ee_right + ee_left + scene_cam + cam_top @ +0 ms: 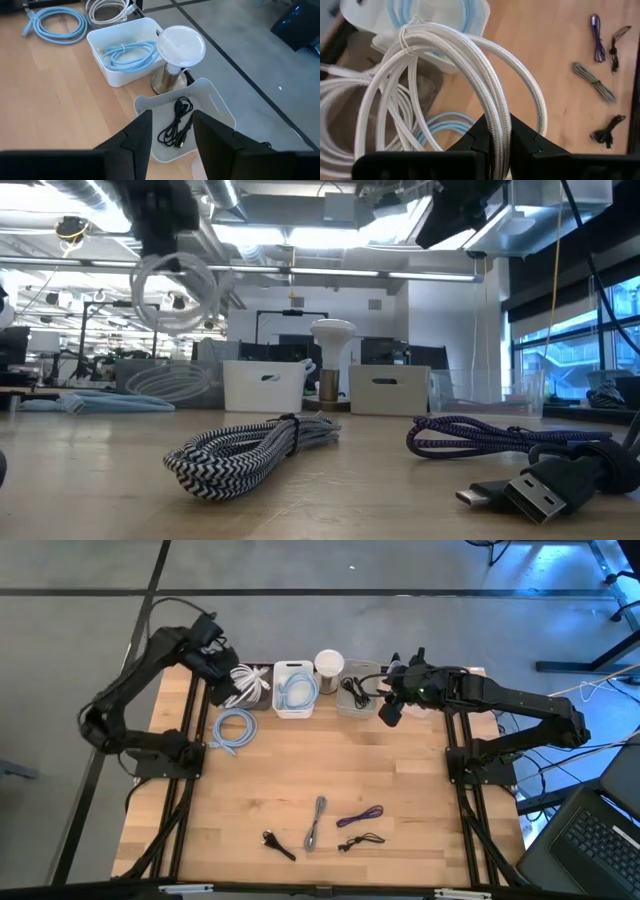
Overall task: Pick & Place USB Port
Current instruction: Put the white HDMI cable into the black bin
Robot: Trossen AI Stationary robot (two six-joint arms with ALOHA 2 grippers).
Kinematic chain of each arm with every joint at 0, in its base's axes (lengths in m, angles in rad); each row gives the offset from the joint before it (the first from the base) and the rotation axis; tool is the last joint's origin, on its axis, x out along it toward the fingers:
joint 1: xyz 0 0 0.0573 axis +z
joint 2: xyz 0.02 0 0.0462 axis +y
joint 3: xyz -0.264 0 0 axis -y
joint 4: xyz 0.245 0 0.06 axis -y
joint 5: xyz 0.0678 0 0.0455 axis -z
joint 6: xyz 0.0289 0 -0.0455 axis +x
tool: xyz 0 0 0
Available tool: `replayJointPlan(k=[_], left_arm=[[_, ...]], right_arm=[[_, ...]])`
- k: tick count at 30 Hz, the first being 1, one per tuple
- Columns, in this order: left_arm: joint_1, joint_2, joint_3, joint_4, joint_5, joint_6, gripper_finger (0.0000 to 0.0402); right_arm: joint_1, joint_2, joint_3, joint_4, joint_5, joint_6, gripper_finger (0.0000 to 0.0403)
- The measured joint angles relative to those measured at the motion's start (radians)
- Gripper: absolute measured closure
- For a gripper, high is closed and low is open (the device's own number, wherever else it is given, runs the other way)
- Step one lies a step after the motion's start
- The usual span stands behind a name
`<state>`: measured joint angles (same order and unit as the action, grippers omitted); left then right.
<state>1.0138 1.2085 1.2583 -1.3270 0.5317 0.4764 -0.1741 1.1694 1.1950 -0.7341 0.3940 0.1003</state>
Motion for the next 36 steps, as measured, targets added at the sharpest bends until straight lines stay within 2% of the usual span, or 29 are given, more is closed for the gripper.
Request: replayJointPlan(k=[5,12,14,24,36], left_arm=[[0.018,0.128,0.054,0.0,-0.051,0.014,0.0374],[0.065,0.305,0.139,-0.115,-0.023,0.043,0.0374],[0.076,0.33,0.139,-0.133,-0.049,0.048,0.0374],[0.11,0.369,0.139,-0.142,-0.029,0.131,0.0374],[0.115,0.54,0.139,-0.131,-0.034,0.149,0.0374]], right_arm=[[0.0,0.0,0.0,0.0,-0.002,0.0,0.0259],[0.0,0.0,0.0,-0.026,-0.005,0.0,0.0259],[0.001,0.0,0.0,-0.054,-0.005,0.002,0.0259],[0.001,0.0,-0.008,-0.067,-0.005,-0.004,0.0259],[0.001,0.0,-0.008,-0.057,-0.004,-0.002,0.0259]])
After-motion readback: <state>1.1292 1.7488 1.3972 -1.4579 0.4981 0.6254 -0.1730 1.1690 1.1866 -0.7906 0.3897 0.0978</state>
